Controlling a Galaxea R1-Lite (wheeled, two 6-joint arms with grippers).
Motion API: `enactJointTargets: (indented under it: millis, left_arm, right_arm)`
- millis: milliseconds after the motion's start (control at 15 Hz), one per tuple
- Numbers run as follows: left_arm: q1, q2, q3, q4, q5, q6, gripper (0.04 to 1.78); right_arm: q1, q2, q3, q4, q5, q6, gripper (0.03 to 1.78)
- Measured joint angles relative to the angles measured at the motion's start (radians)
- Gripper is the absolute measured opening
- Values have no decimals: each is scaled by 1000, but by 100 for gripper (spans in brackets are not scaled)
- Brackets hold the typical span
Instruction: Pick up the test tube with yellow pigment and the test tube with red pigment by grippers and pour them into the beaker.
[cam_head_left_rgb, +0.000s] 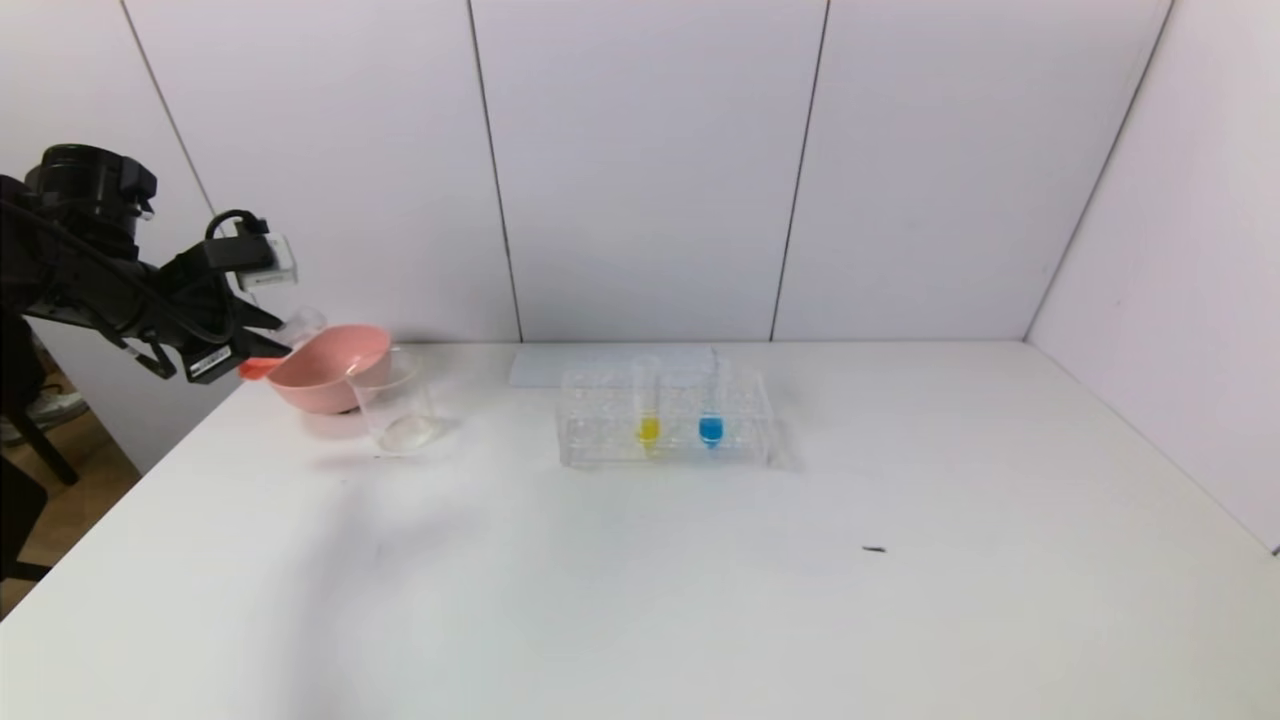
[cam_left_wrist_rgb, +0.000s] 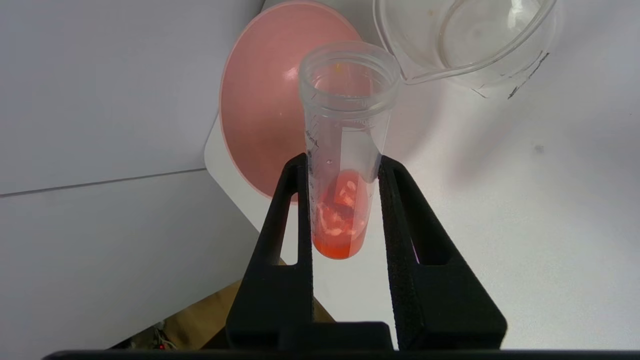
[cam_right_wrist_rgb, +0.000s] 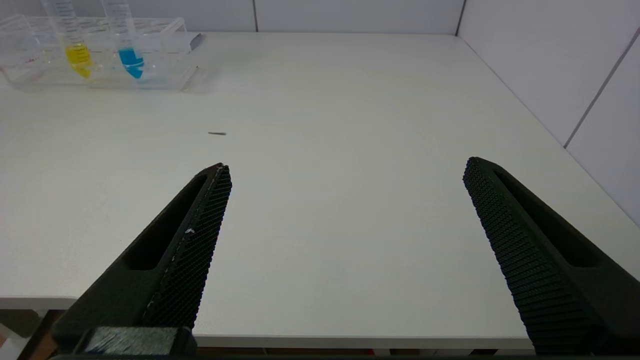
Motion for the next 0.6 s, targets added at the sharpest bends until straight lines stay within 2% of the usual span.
enactJointTargets:
  millis: [267,600]
  left_arm:
    - [-24,11,-23,20,18,16,44]
    - [-39,24,-81,139,43,30,44]
  right_arm:
    - [0,0,0,0,0,0,170]
    - [0,0,0,0,0,0,170]
